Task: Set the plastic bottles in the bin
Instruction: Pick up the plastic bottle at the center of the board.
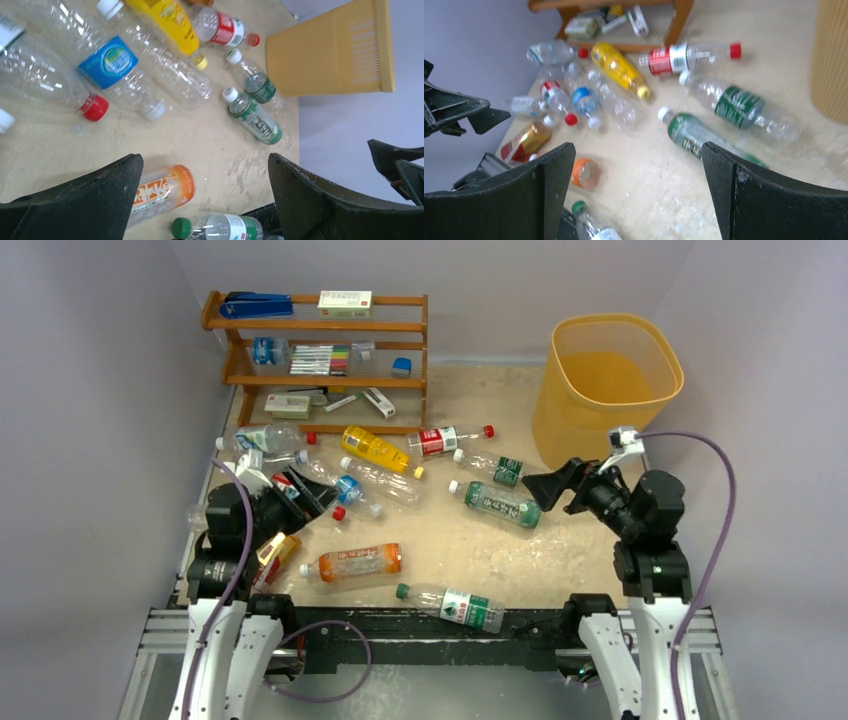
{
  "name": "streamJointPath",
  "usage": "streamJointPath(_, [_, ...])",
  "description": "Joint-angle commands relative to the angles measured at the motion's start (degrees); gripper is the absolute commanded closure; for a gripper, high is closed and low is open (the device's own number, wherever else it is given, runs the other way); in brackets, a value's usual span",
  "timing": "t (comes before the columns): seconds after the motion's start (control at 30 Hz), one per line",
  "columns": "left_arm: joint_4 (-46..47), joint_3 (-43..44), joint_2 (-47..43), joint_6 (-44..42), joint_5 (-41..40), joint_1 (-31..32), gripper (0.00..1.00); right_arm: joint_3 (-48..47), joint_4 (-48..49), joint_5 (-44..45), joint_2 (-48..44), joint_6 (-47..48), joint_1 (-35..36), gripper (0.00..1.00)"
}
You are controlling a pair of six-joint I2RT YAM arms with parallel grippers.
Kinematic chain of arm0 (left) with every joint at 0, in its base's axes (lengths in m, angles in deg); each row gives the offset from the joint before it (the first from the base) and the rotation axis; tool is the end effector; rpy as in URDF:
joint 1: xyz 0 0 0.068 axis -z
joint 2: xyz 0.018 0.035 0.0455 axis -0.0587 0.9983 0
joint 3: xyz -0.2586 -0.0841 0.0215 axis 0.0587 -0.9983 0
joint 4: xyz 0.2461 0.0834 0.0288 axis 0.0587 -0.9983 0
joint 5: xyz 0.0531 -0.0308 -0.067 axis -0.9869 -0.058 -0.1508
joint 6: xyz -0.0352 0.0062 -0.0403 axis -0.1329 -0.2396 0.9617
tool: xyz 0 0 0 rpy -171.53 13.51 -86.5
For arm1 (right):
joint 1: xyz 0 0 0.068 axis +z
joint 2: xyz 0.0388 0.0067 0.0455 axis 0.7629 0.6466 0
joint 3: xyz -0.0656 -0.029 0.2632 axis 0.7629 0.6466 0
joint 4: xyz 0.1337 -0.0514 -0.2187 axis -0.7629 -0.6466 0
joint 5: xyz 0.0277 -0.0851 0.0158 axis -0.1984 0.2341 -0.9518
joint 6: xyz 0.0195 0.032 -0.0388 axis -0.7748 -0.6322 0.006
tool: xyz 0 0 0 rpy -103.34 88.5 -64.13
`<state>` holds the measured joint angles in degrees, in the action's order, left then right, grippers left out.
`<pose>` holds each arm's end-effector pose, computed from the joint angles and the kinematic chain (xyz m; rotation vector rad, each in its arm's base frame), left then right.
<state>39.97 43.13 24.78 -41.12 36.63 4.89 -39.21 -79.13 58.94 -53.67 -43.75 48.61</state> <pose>0.1167 -0.0171 0.3079 -0.5331 1.9925 -0.9390 0.1129 0.0156 0.3819 -0.0354 1.6848 0.7356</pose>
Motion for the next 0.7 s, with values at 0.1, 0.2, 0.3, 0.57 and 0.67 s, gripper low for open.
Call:
streamJointPath(0.1, [0.81, -6.94, -7.3, 2.29, 1.24, -0.2, 0.03, 9.96, 3.75, -7.51, 3.78, 2.06, 0.22, 0.0])
streamJointPath(0.2, [-0.87, -7.18, -5.45, -0.07, 0.43, -0.2, 0.03, 10.81, 4.63, -7.69, 8.52, 4.16, 0.3, 0.0])
streamJointPath(0.3, [-1.59, -5.07, -1.29, -2.51, -1.44, -0.2, 0.03, 10.07, 6.76, -6.65, 12.59, 4.08, 1.05, 0.0])
streamJointPath(0.57, [6.35, 11.83, 13.85, -2.73, -5.88, -0.2, 0.03, 0.26, 9.42, -1.46, 22.12, 4.05, 6.74, 0.0])
streamJointPath(0.67, [8.37, 20.49, 20.0, -2.68, -7.39, -0.16, 0.03, -5.84, 8.83, -1.68, 25.72, 4.96, 7.97, 0.0])
